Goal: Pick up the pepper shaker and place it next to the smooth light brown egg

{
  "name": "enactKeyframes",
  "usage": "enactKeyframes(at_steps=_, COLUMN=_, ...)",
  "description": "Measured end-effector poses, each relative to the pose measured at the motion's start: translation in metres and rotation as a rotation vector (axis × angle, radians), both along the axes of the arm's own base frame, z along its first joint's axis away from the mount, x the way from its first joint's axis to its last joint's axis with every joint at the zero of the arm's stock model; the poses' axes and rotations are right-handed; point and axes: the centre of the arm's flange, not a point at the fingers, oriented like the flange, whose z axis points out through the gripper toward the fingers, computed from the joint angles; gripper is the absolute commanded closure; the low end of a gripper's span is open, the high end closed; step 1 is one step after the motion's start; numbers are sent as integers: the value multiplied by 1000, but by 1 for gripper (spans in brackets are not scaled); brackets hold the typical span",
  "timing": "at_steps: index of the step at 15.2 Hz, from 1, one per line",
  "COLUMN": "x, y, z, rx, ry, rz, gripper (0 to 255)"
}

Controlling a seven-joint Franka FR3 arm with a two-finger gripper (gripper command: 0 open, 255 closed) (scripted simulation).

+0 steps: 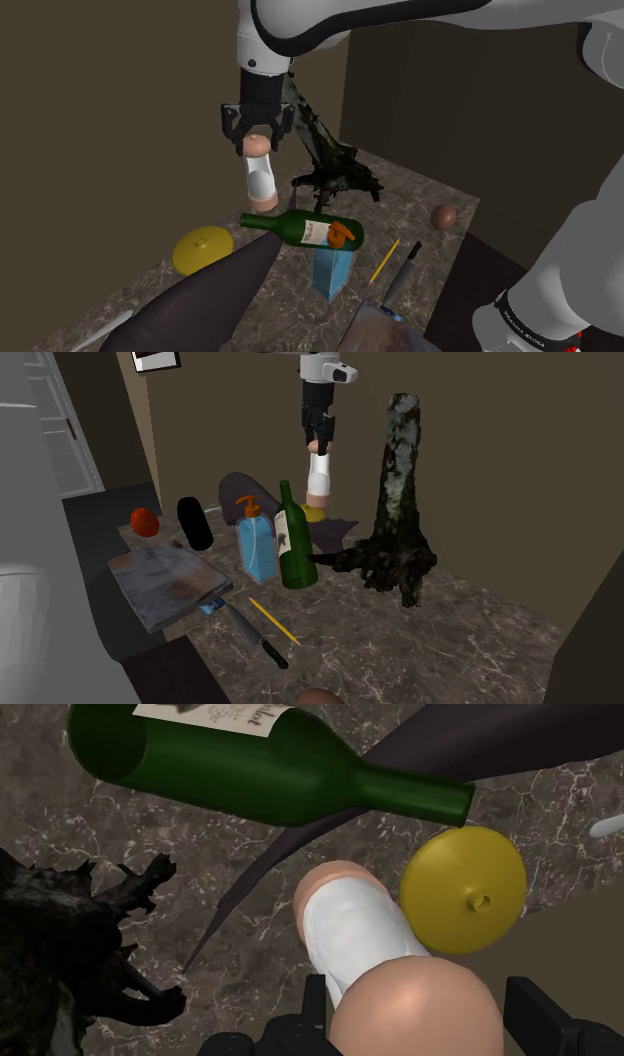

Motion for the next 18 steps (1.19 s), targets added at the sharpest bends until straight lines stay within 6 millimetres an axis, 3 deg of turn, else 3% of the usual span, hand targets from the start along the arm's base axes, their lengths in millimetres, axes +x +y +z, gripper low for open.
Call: enactKeyframes(at_steps=18, x=0, y=0, z=95, rx=0, ry=0, rz=0, gripper=255)
